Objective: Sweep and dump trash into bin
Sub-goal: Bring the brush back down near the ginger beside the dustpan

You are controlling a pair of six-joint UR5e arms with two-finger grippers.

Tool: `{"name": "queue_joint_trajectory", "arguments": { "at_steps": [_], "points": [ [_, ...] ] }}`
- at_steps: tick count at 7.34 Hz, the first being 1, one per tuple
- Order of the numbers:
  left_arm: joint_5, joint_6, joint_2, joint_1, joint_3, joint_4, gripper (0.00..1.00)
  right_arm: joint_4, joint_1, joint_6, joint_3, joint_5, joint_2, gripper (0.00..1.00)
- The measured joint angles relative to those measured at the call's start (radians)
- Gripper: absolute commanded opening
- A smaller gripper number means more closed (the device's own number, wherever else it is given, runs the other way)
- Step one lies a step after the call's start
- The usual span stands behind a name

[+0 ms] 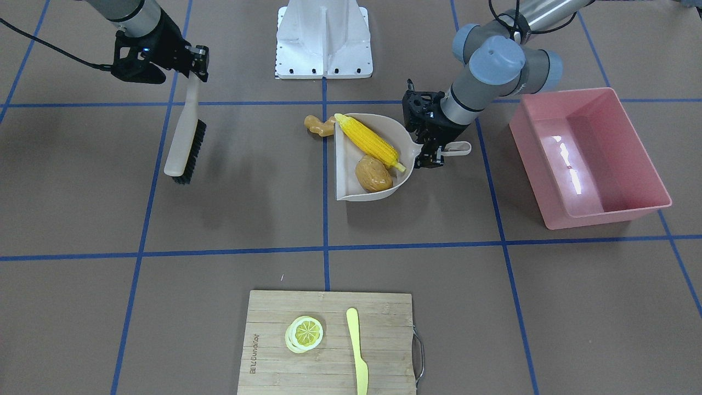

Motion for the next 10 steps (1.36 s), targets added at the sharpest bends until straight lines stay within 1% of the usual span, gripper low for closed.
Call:
{"name": "queue_joint_trajectory", "arguments": {
  "at_steps": [2,4,6,8,10],
  "points": [
    [0.032,0.088,0.017,-0.001,-0.003,0.01,0.0,-0.111,-0.098,0.063,0.015,-0.033,0.128,0.0],
    [0.045,0.123,0.028,0.001,-0.007,0.02,0.0,-0.168,-0.199,0.066,0.031,-0.073,0.18,0.0],
    [0.047,0.144,0.029,0.0,-0.018,0.046,0.0,-0.185,-0.286,0.05,0.004,-0.121,0.211,0.0],
    [0.046,0.189,0.04,-0.01,-0.056,0.088,0.0,-0.195,-0.315,-0.004,-0.023,-0.136,0.241,0.0],
    [0.046,0.211,0.053,-0.018,-0.068,0.1,0.0,-0.21,-0.325,-0.094,-0.056,-0.136,0.264,0.0]
  ]
}}
